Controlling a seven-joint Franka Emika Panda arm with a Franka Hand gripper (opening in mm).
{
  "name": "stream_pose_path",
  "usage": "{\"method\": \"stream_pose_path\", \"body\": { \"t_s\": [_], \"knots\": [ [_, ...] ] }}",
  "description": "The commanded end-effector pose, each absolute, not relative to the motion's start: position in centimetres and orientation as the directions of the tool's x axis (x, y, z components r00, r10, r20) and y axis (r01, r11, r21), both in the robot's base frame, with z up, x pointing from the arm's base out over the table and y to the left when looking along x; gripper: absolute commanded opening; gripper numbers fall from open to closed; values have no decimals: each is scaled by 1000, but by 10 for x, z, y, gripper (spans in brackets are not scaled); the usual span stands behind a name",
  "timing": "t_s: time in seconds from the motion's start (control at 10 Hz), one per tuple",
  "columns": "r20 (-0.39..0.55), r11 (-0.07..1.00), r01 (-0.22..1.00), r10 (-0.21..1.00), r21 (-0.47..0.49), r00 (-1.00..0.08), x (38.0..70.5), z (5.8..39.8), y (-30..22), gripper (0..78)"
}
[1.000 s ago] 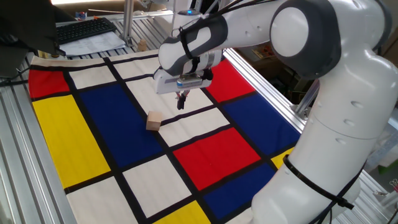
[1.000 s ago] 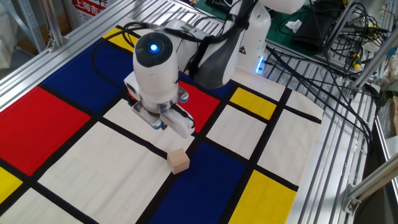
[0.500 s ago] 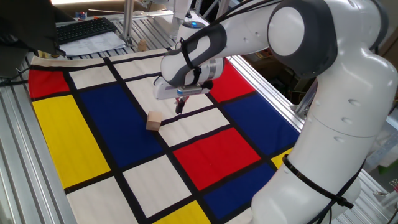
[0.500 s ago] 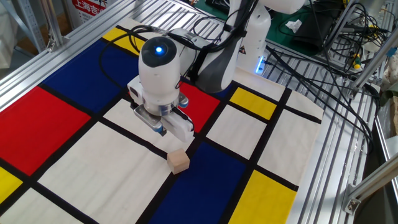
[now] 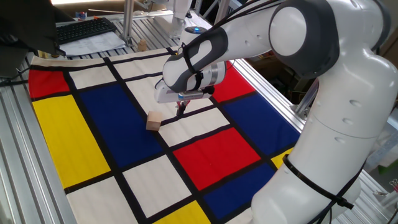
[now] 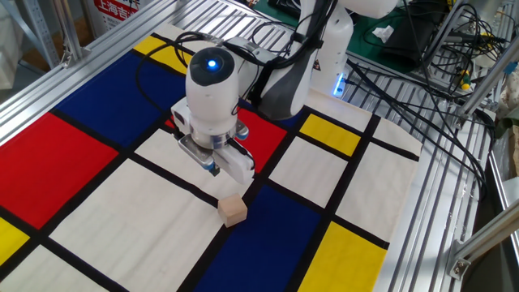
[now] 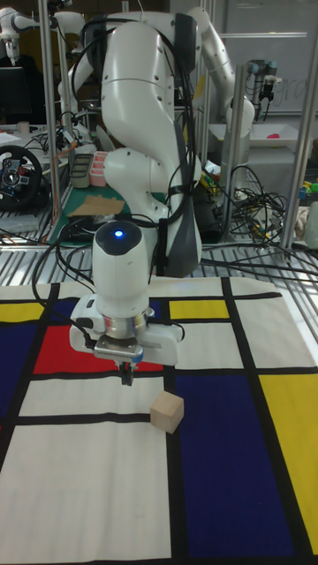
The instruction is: Approach and touch the side of the small block
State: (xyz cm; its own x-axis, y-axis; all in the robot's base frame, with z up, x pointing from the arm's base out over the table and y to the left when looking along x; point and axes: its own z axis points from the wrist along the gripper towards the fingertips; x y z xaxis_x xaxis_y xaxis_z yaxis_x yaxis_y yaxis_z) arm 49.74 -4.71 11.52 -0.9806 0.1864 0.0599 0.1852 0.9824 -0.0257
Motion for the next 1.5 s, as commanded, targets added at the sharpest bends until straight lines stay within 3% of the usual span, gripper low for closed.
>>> {"method": "stream_pose_path", "body": {
  "t_s": [0.1,1.5],
  "knots": [
    [53,976,219,219,-14,-974,491,105,-30,0],
    [15,975,221,221,12,-975,493,107,-29,0]
  ]
}}
